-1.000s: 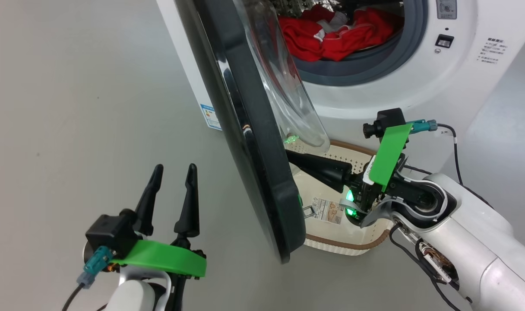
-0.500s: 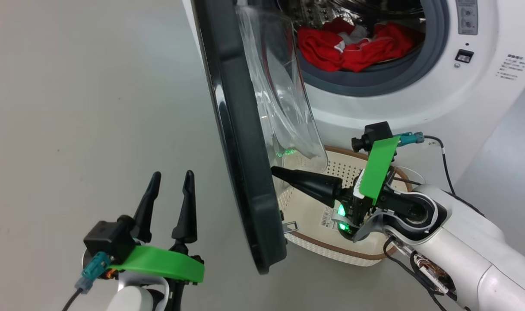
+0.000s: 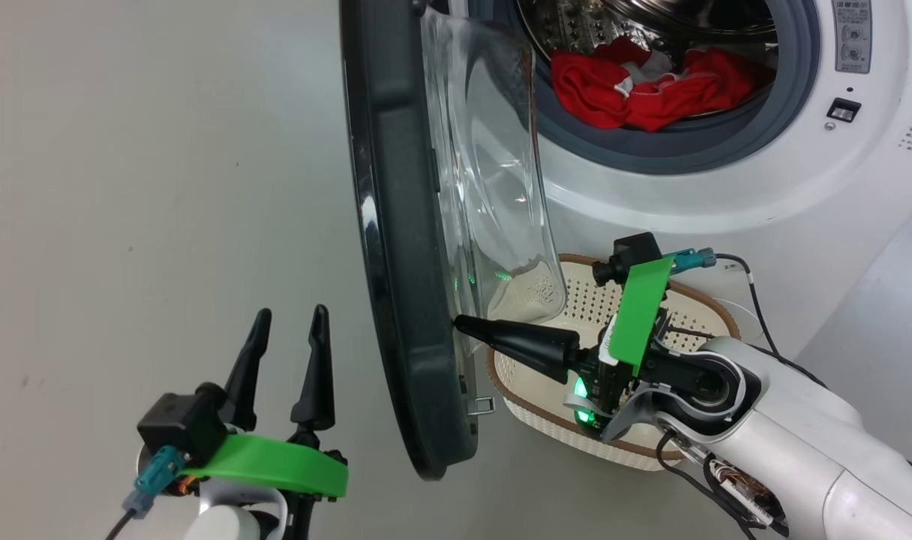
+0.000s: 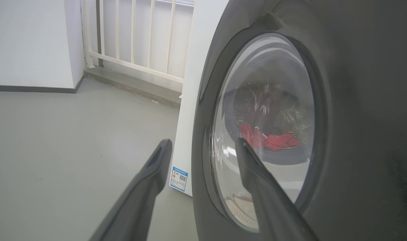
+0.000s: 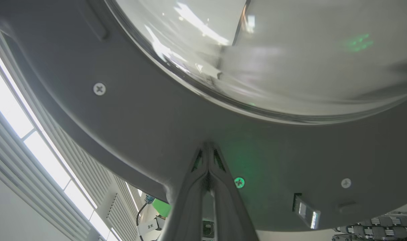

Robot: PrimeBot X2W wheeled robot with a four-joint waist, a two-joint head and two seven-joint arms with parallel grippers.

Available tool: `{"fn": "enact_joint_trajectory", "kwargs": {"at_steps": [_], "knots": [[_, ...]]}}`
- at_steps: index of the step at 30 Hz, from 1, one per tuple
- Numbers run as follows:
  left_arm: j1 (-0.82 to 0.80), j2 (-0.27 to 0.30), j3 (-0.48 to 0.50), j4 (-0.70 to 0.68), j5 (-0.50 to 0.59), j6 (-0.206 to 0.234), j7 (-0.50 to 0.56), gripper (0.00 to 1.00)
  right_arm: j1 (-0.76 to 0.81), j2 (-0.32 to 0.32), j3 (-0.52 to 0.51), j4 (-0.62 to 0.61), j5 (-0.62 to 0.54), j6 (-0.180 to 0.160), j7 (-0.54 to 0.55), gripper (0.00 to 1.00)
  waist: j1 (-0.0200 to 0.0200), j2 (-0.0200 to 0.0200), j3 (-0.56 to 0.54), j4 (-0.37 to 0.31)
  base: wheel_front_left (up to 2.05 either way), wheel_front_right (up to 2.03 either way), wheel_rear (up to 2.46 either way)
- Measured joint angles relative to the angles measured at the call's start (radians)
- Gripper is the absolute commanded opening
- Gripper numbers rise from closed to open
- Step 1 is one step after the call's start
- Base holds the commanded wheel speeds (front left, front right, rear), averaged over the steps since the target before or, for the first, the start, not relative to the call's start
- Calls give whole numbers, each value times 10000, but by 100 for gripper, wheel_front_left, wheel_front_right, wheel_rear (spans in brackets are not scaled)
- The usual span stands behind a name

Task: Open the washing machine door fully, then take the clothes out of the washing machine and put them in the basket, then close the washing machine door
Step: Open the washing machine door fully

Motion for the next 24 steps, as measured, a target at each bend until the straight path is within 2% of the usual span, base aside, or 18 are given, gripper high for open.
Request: {"fn": "enact_joint_trajectory", "kwargs": {"at_steps": [15,16,17,18,19,24], "knots": [[190,2,127,-88,-8,88,0,100,-33,-15,474,-46,142,-29,-188,0,0,0,-251,-44,0,0,0],[193,2,125,-59,-6,88,0,100,-32,-54,456,-123,125,-29,-270,32,0,0,-277,-52,0,0,0],[198,2,125,-29,-2,88,0,100,-25,-127,426,-222,40,-29,-341,49,0,0,-305,-61,0,0,0],[206,4,125,-6,10,88,0,100,-6,-198,378,-324,-38,-29,-395,94,0,0,-333,-69,0,0,0],[214,4,125,19,15,88,0,100,25,-259,322,-428,-107,-29,-445,100,0,0,-362,-77,0,0,0],[221,10,140,174,324,84,2,100,554,-629,127,-920,-771,-29,-1055,100,0,0,-505,-121,0,0,0]]}}
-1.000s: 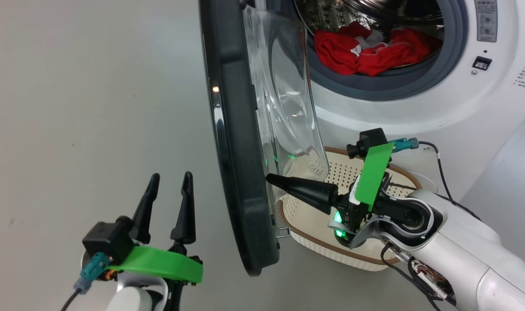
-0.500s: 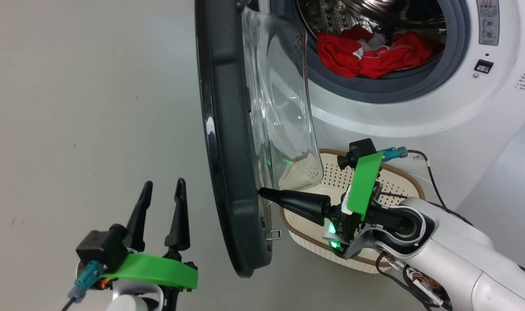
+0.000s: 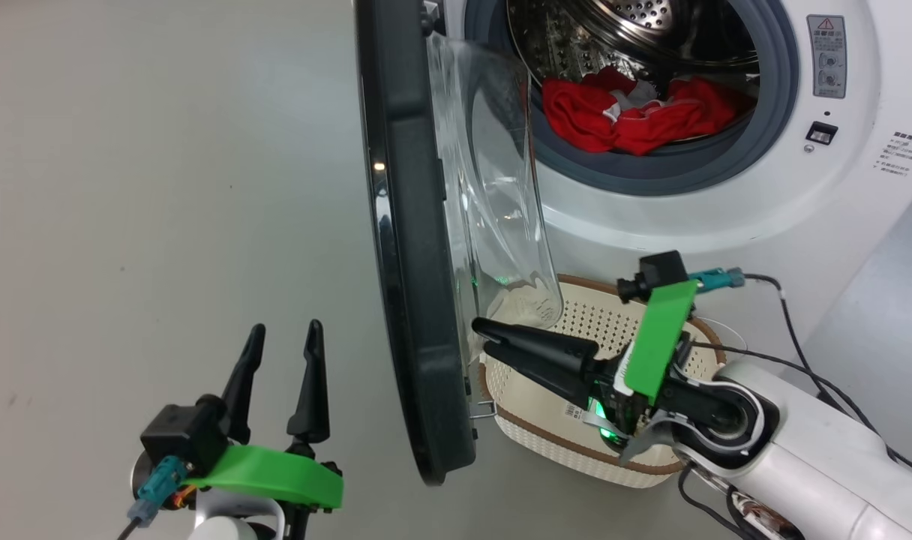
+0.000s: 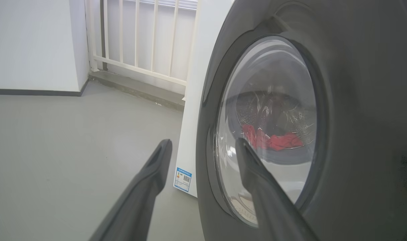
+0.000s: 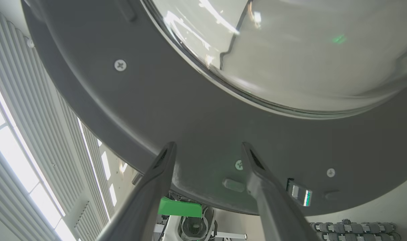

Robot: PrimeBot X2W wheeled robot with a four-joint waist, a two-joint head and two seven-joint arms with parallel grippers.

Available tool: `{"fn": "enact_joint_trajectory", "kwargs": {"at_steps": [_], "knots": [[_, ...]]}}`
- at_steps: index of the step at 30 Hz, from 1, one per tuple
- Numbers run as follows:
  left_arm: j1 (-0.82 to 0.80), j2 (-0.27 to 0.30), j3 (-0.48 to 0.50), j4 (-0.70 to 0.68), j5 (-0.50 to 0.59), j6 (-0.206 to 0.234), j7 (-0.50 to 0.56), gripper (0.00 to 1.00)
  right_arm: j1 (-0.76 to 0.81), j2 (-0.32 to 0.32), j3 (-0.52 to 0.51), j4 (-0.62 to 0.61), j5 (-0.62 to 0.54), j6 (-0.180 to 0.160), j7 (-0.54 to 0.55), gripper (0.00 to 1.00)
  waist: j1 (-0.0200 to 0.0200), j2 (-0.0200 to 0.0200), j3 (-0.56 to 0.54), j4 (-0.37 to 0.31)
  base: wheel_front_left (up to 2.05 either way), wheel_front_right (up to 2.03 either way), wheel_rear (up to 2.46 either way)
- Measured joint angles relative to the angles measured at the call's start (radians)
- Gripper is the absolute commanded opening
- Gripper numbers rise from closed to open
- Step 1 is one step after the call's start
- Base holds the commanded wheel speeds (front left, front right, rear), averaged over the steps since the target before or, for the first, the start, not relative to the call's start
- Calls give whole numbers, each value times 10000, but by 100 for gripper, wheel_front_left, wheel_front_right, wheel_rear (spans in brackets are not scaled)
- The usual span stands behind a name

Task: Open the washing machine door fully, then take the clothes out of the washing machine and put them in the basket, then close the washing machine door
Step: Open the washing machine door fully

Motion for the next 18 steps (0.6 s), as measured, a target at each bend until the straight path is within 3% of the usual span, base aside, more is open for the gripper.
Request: {"fn": "enact_joint_trajectory", "kwargs": {"at_steps": [5,8,12,18], "knots": [[8,10,180,-17,105,-17,-2,100,457,-485,-163,-282,-940,0,-848,100,0,0,-85,-43,0,0,0],[138,27,186,-63,127,-111,0,100,454,-805,-8,-184,-2270,2,-1862,100,0,0,-115,-94,0,0,0],[193,31,178,-73,128,-117,0,100,454,-997,566,497,-4034,0,-3336,100,0,0,-180,-154,0,0,0],[275,35,198,-128,171,-117,0,100,439,-784,1028,2054,-6194,2,-5329,100,0,0,-281,-274,0,0,0]]}}
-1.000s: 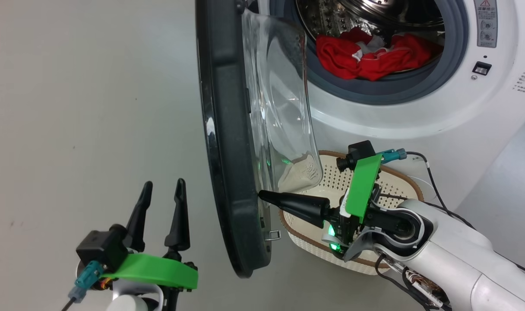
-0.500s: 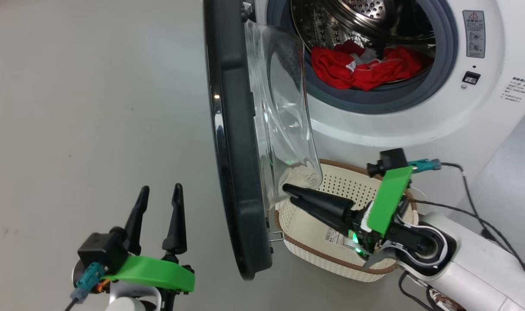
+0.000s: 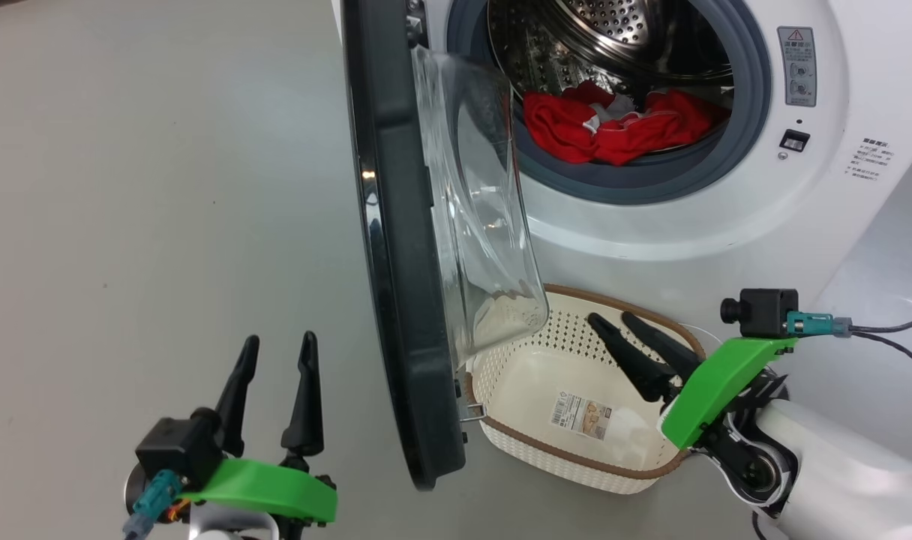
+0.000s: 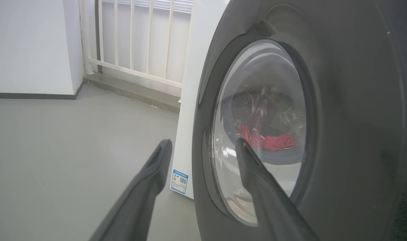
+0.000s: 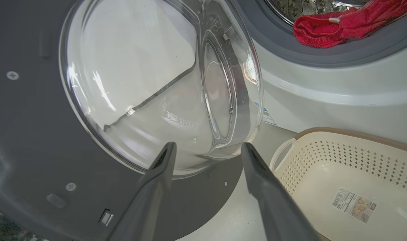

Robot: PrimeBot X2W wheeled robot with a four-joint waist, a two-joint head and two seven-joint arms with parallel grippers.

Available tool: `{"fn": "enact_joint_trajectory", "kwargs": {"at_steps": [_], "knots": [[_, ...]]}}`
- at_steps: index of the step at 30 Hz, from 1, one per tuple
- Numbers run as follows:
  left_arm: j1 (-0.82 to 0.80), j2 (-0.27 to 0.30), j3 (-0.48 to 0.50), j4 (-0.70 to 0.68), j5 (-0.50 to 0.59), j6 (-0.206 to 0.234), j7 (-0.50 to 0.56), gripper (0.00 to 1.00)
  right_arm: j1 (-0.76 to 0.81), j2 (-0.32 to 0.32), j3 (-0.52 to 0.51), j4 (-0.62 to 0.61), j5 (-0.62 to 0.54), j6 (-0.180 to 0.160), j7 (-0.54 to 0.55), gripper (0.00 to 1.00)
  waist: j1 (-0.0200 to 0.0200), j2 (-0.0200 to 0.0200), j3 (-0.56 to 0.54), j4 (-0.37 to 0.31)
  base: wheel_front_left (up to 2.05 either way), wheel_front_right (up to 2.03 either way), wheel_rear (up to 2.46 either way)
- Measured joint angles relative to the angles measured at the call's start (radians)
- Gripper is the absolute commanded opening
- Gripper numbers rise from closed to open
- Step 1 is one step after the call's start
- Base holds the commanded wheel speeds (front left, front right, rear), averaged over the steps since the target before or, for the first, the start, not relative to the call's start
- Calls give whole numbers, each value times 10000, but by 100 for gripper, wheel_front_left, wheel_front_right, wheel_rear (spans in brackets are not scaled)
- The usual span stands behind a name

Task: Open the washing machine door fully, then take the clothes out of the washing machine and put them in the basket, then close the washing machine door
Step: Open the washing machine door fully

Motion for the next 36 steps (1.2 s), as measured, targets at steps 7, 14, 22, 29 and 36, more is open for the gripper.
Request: {"fn": "enact_joint_trajectory", "kwargs": {"at_steps": [7,14,22,29,36], "knots": [[291,6,42,-79,67,4,0,100,-21,784,-1379,1770,-3275,0,-393,100,0,0,-39,-73,0,0,0],[323,10,27,-263,222,31,0,100,979,1661,-4892,1521,-7513,2,-437,100,0,0,-87,-91,0,0,0],[514,27,-4,-504,222,123,0,100,3103,2949,-7729,-201,-10863,0,-437,100,0,0,6,-83,0,0,0],[514,31,-102,-552,222,153,0,100,4325,3511,-9106,-1544,-12725,2,-439,100,0,0,115,-68,0,0,0],[514,33,-109,-568,222,257,0,100,4777,3730,-9294,-1952,-13116,2,-439,100,0,0,111,-93,0,0,0]]}}
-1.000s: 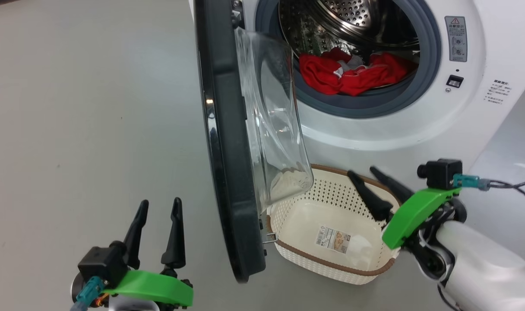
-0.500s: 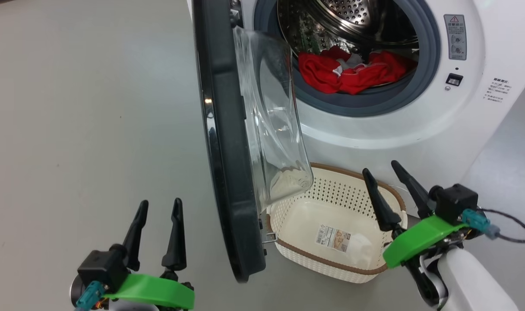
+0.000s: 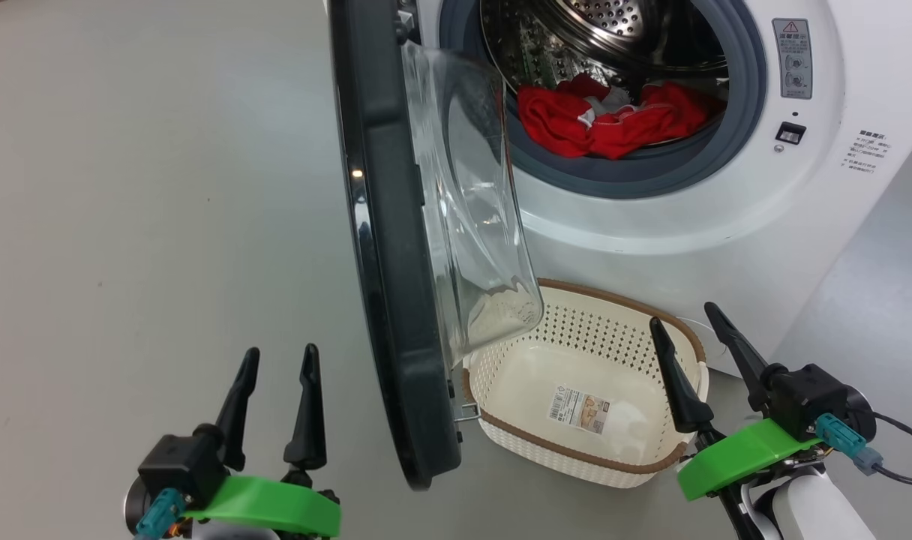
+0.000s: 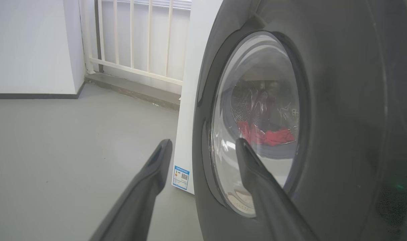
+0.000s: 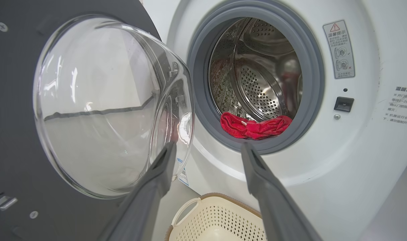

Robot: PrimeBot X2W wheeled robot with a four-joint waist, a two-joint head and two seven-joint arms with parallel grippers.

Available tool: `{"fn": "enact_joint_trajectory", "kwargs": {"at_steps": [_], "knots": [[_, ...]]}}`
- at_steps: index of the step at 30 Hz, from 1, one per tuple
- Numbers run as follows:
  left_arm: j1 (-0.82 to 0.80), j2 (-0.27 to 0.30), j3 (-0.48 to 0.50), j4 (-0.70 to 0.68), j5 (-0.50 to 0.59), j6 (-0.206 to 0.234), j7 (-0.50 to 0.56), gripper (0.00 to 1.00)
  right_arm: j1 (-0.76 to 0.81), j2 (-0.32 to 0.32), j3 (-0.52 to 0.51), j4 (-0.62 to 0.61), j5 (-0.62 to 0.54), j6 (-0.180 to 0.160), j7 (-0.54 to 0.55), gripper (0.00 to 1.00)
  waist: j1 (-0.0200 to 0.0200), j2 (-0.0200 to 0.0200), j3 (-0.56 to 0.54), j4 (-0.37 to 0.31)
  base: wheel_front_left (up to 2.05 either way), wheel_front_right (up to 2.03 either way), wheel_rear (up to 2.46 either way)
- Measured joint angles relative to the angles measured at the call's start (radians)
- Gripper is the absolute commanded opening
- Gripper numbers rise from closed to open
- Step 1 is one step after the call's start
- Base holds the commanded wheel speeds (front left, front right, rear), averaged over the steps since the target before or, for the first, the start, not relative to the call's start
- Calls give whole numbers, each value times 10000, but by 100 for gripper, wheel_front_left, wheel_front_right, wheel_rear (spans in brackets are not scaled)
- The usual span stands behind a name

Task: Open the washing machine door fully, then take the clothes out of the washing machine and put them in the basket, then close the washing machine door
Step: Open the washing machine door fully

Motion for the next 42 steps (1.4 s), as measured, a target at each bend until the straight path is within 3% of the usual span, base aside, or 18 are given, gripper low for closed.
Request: {"fn": "enact_joint_trajectory", "kwargs": {"at_steps": [15,16,17,18,21,33,42], "knots": [[0,0,-125,82,81,94,0,100,5,4,63,119,0,0,0,100,0,0,37,-17,0,0,0],[0,0,-127,104,136,127,0,90,5,6,73,123,19,0,0,100,0,1,27,-17,0,0,0],[0,2,-127,119,196,127,0,72,5,6,86,132,69,0,0,100,0,0,17,-19,0,0,0],[0,2,-128,125,226,127,0,47,5,6,104,136,104,0,0,100,0,0,14,-24,0,0,0],[0,2,-148,163,257,125,0,0,5,6,196,163,111,0,0,100,0,0,14,-42,0,0,0],[-308,123,-194,-955,1145,128,-2,0,1,12,309,274,608,0,0,100,0,1,4,-123,0,0,0],[-1137,454,-328,-2844,1595,263,525,0,-29,13,585,395,1103,0,0,100,0,0,15,-235,0,0,0]]}}
